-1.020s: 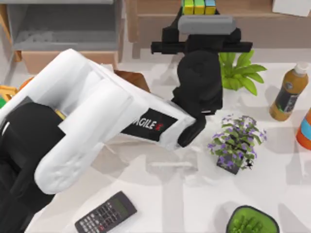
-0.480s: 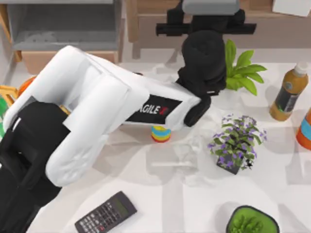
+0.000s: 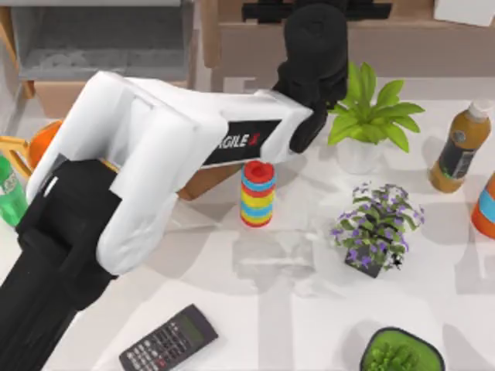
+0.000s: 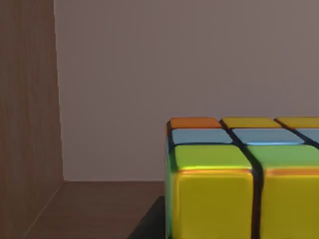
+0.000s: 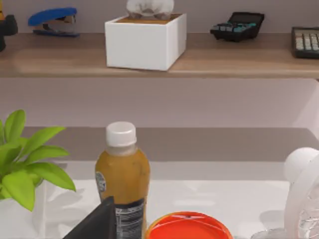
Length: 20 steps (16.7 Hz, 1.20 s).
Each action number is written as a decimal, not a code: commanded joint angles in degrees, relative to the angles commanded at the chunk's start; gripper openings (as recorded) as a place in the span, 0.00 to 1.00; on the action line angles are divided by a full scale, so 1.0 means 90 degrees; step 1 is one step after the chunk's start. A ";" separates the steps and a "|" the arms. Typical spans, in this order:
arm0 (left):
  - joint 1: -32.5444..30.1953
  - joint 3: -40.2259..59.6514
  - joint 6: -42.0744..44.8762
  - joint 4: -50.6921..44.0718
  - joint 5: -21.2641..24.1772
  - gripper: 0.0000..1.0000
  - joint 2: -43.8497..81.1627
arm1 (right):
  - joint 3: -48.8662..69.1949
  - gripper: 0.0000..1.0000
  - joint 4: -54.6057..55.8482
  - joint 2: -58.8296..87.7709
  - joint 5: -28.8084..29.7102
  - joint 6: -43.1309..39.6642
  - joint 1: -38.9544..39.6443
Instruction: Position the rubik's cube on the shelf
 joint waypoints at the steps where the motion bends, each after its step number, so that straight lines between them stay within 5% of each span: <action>1: 0.0032 0.0079 -0.0008 -0.0065 0.0014 0.00 0.0046 | 0.0000 1.00 0.0000 0.0000 0.0000 0.0000 0.0000; 5: 0.0039 0.0095 -0.0010 -0.0080 0.0017 0.00 0.0056 | 0.0000 1.00 0.0000 0.0000 0.0000 0.0000 0.0000; 18: 0.0039 0.0095 -0.0010 -0.0080 0.0017 0.98 0.0056 | 0.0000 1.00 0.0000 0.0000 0.0000 0.0000 0.0000; 20: 0.0039 0.0095 -0.0010 -0.0080 0.0017 1.00 0.0056 | 0.0000 1.00 0.0000 0.0000 0.0000 0.0000 0.0000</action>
